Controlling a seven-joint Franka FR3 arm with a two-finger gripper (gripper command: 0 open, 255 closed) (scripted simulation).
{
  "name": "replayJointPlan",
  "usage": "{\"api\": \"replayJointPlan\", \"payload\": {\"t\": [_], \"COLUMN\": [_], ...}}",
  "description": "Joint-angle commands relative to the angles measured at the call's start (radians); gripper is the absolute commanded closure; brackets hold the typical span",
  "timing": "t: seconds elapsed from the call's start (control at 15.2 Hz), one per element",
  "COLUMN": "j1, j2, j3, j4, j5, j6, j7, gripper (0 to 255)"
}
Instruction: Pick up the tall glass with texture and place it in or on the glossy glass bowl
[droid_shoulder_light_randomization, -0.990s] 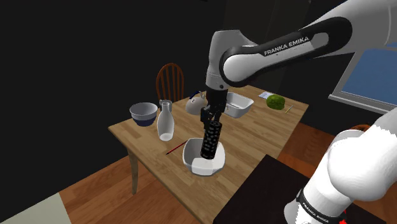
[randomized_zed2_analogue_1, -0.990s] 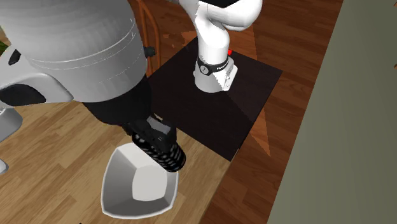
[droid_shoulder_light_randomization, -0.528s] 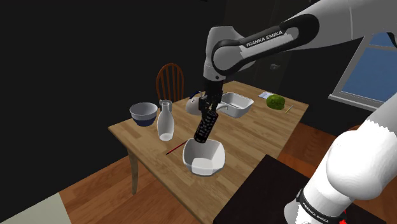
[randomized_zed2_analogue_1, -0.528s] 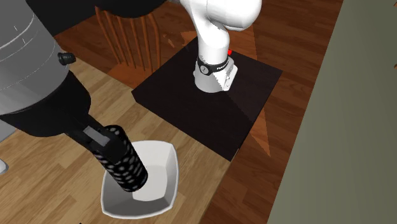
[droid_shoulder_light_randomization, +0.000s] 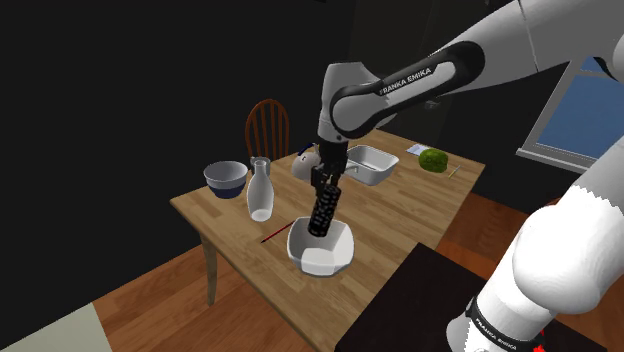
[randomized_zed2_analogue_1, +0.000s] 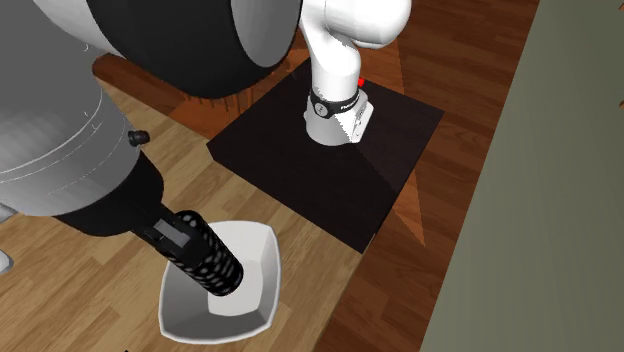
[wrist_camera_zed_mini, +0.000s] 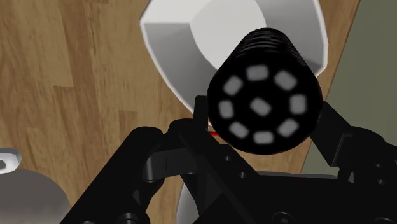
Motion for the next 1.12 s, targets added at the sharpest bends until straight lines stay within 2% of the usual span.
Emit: {"api": "replayJointPlan", "payload": {"t": [0.0, 0.73, 1.06], "j1": [0.000, -0.002, -0.002], "j2": [0.017, 0.110, 0.110], "j3": [0.001, 0.005, 0.005], "j4": [-0.011, -0.074, -0.074], "j5": [-0.003, -0.020, -0.020], "j6": [0.030, 0.184, 0.184], "j7": [0.002, 0.016, 0.016], "gripper": [255, 255, 255]}}
